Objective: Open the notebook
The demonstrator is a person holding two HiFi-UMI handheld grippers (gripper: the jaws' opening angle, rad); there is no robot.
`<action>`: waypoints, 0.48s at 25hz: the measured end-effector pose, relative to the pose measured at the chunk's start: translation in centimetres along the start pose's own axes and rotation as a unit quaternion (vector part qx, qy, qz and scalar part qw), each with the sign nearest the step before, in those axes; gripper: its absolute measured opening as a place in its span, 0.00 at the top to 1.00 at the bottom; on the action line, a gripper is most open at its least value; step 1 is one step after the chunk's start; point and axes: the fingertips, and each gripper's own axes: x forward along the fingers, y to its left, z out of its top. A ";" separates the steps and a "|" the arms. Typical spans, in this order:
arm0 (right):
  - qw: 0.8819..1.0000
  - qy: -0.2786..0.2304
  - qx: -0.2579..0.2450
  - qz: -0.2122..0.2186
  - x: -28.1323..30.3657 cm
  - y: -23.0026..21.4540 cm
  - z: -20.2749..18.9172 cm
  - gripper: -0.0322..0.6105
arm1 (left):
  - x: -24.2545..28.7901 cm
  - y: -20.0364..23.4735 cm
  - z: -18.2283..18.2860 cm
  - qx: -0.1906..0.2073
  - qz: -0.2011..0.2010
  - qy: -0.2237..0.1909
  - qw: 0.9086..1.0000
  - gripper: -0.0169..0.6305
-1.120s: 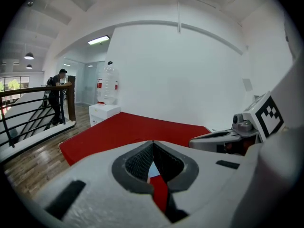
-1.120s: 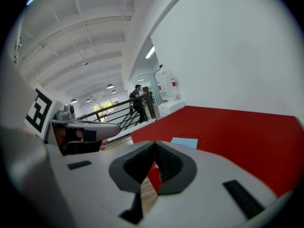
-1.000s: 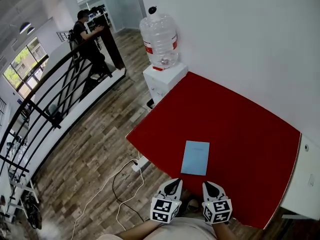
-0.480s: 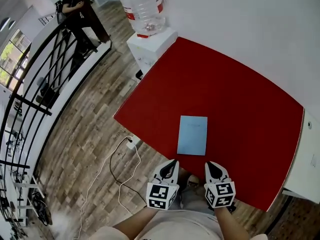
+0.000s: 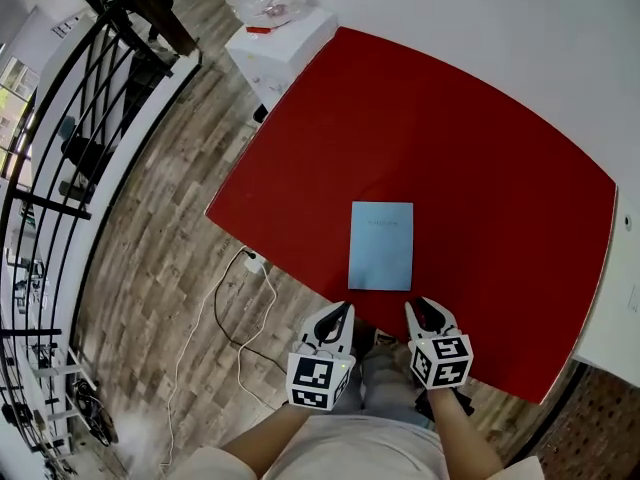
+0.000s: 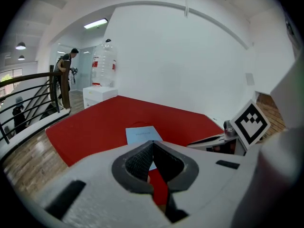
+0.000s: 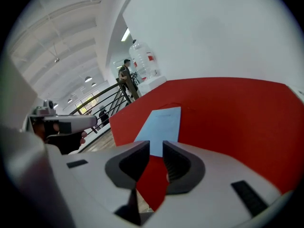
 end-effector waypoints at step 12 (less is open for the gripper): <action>0.995 0.066 0.069 -0.020 6.0 -3.8 -2.7 0.82 | 2.3 0.5 -2.0 -0.008 -0.016 0.036 0.999 0.96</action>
